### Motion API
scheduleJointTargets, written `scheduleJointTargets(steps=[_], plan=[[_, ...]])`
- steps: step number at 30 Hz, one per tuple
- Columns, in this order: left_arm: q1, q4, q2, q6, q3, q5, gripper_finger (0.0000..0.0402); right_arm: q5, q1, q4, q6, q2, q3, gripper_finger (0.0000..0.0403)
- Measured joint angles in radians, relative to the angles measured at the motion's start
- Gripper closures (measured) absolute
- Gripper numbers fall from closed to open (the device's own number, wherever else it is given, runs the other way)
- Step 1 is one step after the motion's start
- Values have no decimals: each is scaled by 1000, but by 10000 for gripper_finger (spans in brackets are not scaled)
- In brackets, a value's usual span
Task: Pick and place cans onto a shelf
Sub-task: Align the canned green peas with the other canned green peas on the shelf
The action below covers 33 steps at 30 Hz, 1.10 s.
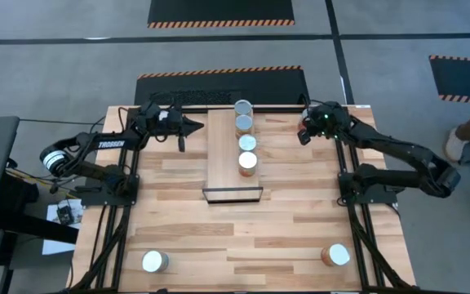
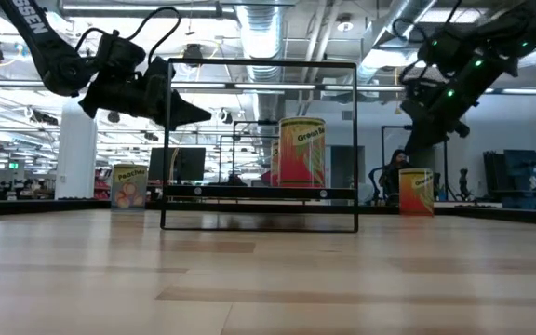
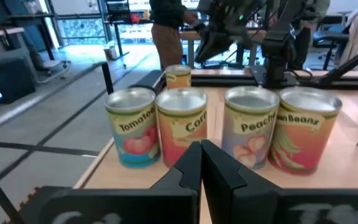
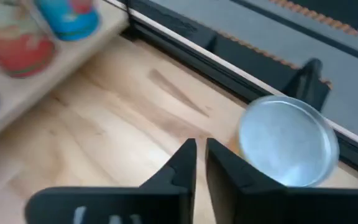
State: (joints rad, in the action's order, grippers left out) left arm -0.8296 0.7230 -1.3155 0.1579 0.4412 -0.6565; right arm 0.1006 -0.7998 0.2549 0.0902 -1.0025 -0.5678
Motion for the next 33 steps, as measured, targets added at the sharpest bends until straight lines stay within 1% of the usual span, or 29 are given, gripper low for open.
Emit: scheduleJointTargets(steps=[7, 10, 12, 16, 20, 24, 29, 33], plan=[[15, -27, 0, -11, 9, 1, 401, 84, -29, 0, -32, -141, -92, 273], [20, -66, 0, 21, 9, 5, 401, 85, -35, 13, -38, -199, -135, 249], [20, -81, 1, 37, 9, 16, 401, 92, -35, 23, -37, -243, -160, 239], [20, -104, 1, 39, 9, 18, 401, 163, -39, 55, -18, -333, -201, 237], [20, -109, 1, 32, 9, 18, 401, 212, -48, 115, 15, -405, -256, 249], [20, -111, 1, 32, 9, 18, 401, 247, -47, 151, 23, -442, -293, 277], [29, -116, 1, 31, 9, 18, 401, 250, -47, 173, 19, -456, -313, 336], [32, -116, 1, 30, 9, 17, 401, 243, -40, 198, 10, -433, -313, 389]])
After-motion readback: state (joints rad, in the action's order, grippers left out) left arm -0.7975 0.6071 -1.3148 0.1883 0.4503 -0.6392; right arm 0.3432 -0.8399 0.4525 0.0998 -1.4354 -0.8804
